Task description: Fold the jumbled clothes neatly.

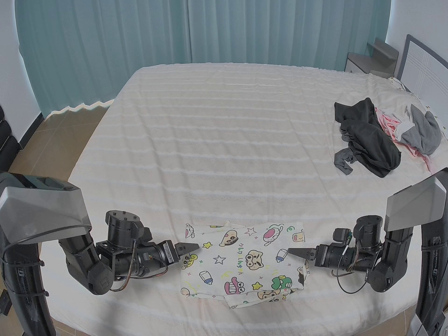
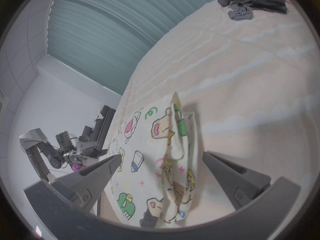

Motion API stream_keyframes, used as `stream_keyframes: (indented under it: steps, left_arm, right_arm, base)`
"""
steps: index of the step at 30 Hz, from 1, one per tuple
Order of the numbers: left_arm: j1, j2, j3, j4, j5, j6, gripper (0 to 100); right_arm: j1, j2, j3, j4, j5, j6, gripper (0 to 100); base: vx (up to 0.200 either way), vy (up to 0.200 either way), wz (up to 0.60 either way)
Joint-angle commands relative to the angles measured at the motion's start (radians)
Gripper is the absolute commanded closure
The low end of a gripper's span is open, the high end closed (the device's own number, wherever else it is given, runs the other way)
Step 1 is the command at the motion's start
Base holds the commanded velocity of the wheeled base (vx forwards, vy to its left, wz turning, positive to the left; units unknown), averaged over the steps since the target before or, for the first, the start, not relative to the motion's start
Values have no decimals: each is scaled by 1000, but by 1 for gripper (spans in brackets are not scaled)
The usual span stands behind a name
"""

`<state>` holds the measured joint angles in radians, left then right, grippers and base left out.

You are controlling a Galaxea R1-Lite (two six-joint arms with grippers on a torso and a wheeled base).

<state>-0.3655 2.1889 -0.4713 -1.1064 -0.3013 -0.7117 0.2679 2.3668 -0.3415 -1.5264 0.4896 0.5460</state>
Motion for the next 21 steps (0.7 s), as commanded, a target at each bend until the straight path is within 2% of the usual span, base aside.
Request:
stream_keyframes:
  steps: [1, 7, 18, 21]
  left_arm:
    - [0, 84, -40, -4, -6, 3, 0]
    - [-1, 92, -64, -6, -65, 1, 0]
    - [-13, 97, -92, -7, -73, -6, 0]
    - [-19, 95, -90, -7, -96, -26, 0]
  right_arm:
    - [19, 0, 15, -1, 18, 2, 0]
    - [42, 20, 16, -1, 37, 3, 0]
    - [56, 52, -16, 0, 69, 8, 0]
    - [60, 63, -31, 0, 73, 9, 0]
  base:
    - [0, 0, 0]
    - [0, 0, 0]
    - [0, 0, 0]
    - [0, 0, 0]
